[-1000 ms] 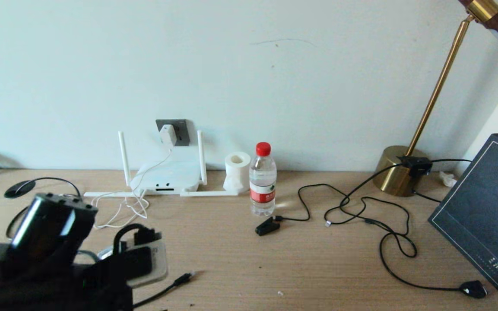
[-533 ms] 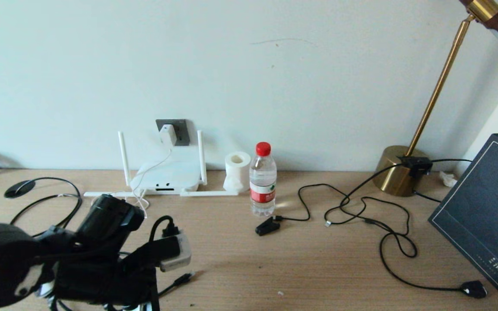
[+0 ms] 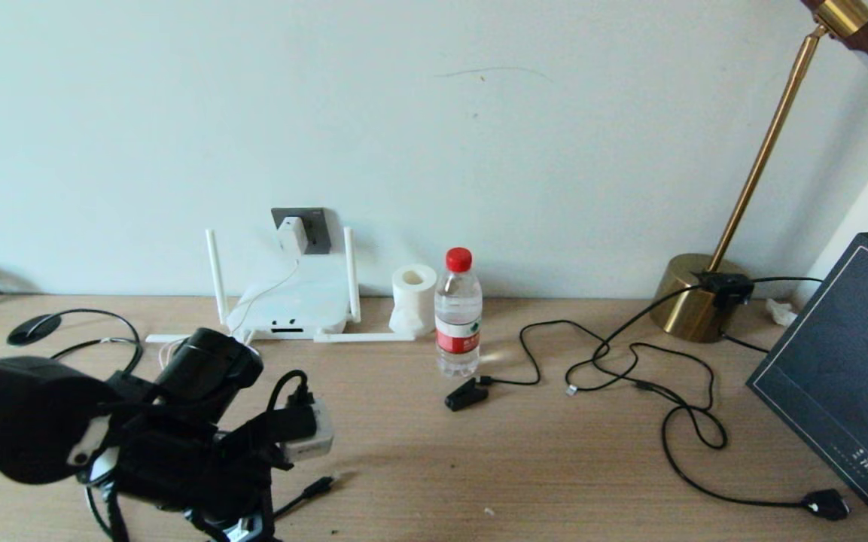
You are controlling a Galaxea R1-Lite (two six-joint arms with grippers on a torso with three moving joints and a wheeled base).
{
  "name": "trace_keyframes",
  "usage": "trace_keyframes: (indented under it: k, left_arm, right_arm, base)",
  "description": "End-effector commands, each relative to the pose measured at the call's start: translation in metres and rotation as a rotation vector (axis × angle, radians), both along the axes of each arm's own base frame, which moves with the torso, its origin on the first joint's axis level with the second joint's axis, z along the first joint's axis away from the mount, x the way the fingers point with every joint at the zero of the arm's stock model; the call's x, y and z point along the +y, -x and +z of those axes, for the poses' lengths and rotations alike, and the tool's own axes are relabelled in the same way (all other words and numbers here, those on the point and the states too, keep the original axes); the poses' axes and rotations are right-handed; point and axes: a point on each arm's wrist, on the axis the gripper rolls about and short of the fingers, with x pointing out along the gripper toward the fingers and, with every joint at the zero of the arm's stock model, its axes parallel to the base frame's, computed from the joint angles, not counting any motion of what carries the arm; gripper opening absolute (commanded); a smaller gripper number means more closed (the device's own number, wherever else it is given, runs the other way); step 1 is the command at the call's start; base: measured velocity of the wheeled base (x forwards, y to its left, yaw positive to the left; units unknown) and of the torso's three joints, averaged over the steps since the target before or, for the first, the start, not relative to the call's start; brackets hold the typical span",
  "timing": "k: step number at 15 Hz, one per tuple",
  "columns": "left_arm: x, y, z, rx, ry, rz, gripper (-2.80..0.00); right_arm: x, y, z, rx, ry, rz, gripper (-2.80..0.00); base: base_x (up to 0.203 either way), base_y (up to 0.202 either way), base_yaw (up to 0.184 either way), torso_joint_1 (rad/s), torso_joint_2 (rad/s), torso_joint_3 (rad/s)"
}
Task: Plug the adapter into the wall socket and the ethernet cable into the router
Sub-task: Pick up cable
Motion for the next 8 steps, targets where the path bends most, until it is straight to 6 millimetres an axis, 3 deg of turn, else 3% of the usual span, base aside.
trace_keyframes:
  k: [1,8]
  left_arm:
    - [0.0024,-0.0056,-0.0067,0.016,-0.011,0.003,0.0]
    - [0.0106,-0.013,-0.0121,0.028,-0.024,0.014,0.0]
  right_arm:
    - [0.0,-0.0001,0.0,0.001,0.0,0.0,-2.8]
    - [0.0,-0.0001,0.0,0.001,0.0,0.0,-2.8]
  base:
    - [0.0,0.0,0.0,0.0,0.0,0.0]
    - [0.0,0.0,0.0,0.0,0.0,0.0]
